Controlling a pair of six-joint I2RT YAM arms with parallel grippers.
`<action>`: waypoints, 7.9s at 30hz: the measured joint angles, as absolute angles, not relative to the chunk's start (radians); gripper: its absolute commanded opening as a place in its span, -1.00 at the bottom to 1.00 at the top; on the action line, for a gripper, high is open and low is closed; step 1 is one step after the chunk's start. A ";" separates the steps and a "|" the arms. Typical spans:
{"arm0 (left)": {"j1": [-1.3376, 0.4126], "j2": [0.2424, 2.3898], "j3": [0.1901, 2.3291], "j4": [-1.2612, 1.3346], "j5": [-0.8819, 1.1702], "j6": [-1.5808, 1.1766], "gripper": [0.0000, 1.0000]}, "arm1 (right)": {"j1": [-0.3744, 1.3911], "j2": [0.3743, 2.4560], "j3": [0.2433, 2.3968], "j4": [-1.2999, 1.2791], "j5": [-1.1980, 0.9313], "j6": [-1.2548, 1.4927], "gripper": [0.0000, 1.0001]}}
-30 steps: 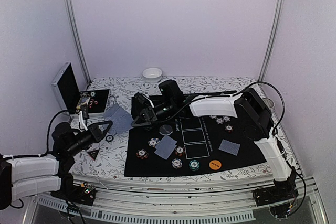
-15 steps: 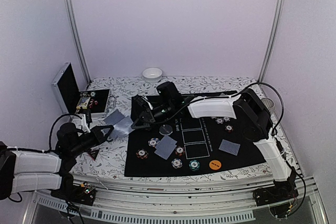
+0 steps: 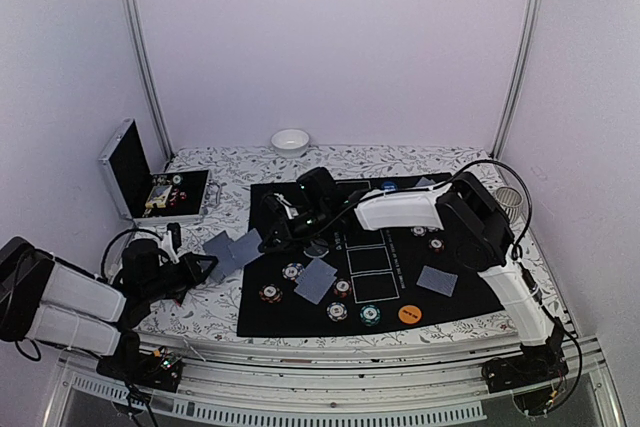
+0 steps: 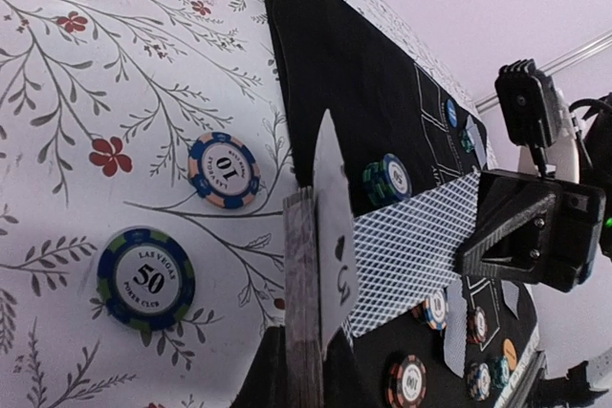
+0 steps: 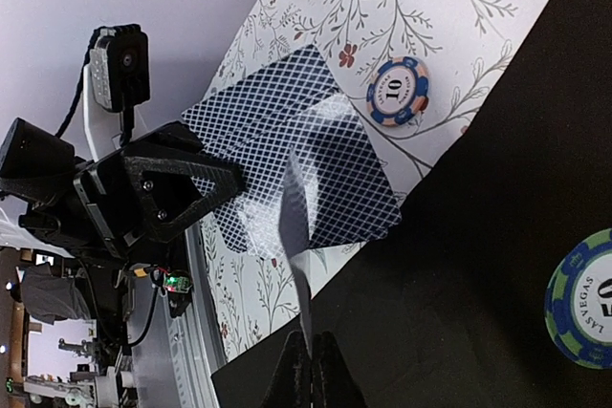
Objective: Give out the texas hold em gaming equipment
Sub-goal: Pick up the poker card from the face-down deck piles, then distribute the poker card in the big blind area, then pick up the poker card from the face-down deck piles.
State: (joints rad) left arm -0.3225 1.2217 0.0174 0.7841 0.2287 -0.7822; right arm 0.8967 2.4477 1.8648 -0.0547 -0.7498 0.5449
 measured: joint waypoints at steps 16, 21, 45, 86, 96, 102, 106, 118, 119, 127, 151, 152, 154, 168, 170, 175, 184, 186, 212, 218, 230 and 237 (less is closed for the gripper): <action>-0.313 1.125 0.017 0.760 0.216 -0.756 -1.00 | 0.696 1.565 1.171 -0.090 -0.508 0.625 -0.96; -0.310 1.084 0.025 0.729 0.215 -0.740 -1.00 | 0.571 1.359 0.862 -0.188 -0.418 0.722 -0.96; -0.305 1.019 0.035 0.668 0.216 -0.707 -1.00 | 0.385 0.989 0.340 -0.281 -0.286 1.114 0.25; -0.342 0.786 0.103 0.801 0.602 -0.680 -1.00 | 0.948 1.959 1.592 0.052 -0.513 0.184 0.60; -0.355 0.889 0.103 0.900 0.648 -0.702 -1.00 | 0.963 2.078 1.665 0.067 -0.677 0.202 -0.96; -0.355 0.926 0.103 0.938 0.654 -0.715 -1.00 | 0.954 2.077 1.665 0.061 -0.686 0.208 -0.79; -0.358 0.928 0.103 0.939 0.648 -0.722 -1.00 | 0.951 2.077 1.665 0.050 -0.640 0.235 -0.19; -0.363 0.901 0.105 0.838 0.574 -0.685 -1.00 | 1.033 2.009 1.613 0.008 -0.191 0.121 -0.24; -0.363 0.901 0.106 0.835 0.570 -0.684 -1.00 | 1.046 2.003 1.613 0.008 -0.167 0.102 -0.24; -0.364 0.903 0.109 0.832 0.574 -0.680 -1.00 | 1.071 2.000 1.617 0.006 -0.127 0.027 -0.10; -0.382 0.891 0.121 0.833 0.599 -0.668 -1.00 | 1.026 1.980 1.616 -0.013 -0.200 0.089 -0.44; -0.383 0.891 0.121 0.831 0.598 -0.665 -1.00 | 1.028 1.980 1.616 -0.015 -0.192 0.090 -0.43; -0.383 0.891 0.121 0.827 0.595 -0.663 -1.00 | 1.029 1.980 1.616 -0.021 -0.184 0.090 -0.43; -0.384 0.891 0.121 0.817 0.583 -0.654 -1.00 | 1.034 1.932 1.562 0.001 -0.324 0.052 -0.40; -0.384 0.891 0.121 0.817 0.582 -0.654 -1.00 | 1.040 1.932 1.562 0.001 -0.348 0.047 -0.38; -0.384 0.891 0.121 0.817 0.577 -0.650 -1.00 | 1.045 1.931 1.550 0.010 -0.445 0.028 -0.30; -0.384 0.891 0.123 0.816 0.573 -0.645 -1.00 | 1.036 1.961 1.583 0.044 -0.625 0.067 -0.06; -0.384 0.890 0.123 0.814 0.572 -0.643 -1.00 | 1.025 1.974 1.586 0.069 -0.672 0.101 -0.06; -0.384 0.963 0.142 0.670 0.474 -0.662 -1.00 | 0.954 2.162 1.655 0.106 -0.688 0.370 -0.97; -0.368 1.031 0.142 0.614 0.401 -0.672 -1.00 | 0.955 2.262 1.715 0.106 -0.643 0.422 -0.97; -0.314 1.266 0.118 0.653 0.381 -0.685 -1.00 | 0.968 2.436 1.807 0.105 -0.585 0.491 -0.97; -0.287 1.351 0.115 0.731 0.411 -0.680 -0.91 | 0.975 2.437 1.808 0.100 -0.546 0.494 -0.97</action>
State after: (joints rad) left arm -0.2871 1.3514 0.1150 0.7311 0.4107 -0.6804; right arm 0.9752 2.4367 1.8076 0.1001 -0.5465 0.4938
